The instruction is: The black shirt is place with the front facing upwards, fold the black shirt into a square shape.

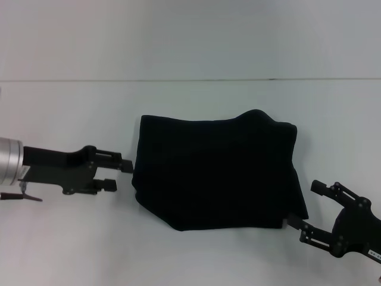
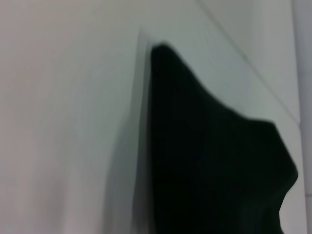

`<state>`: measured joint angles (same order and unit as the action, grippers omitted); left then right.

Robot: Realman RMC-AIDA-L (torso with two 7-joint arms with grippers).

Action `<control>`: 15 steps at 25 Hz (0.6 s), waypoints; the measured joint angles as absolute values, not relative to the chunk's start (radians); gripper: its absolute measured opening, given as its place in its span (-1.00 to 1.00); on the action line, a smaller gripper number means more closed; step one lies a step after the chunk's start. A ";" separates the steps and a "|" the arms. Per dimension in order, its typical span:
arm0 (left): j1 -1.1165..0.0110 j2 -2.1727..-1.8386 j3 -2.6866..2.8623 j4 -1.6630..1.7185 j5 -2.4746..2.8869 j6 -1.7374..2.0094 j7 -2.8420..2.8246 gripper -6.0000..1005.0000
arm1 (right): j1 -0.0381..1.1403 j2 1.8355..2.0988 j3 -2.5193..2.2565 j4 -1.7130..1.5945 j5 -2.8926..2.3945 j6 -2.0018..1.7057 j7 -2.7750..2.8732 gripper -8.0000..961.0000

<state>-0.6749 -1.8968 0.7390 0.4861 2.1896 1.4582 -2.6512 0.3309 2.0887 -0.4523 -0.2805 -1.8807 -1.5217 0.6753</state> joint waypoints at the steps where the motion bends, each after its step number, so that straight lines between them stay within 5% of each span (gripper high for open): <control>1: -0.676 -1.898 0.741 0.486 2.197 1.468 -2.657 0.30 | 0.331 2.089 -0.452 -0.281 -1.881 -1.522 0.675 0.90; 15: -0.698 -1.930 0.788 0.476 2.204 1.481 -2.658 0.30 | 0.338 2.089 -0.445 -0.279 -1.881 -1.499 0.675 0.90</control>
<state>-0.6980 -1.9298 0.7876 0.4761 2.2042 1.4809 -2.6577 0.3383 2.0891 -0.4448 -0.2787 -1.8806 -1.4990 0.6751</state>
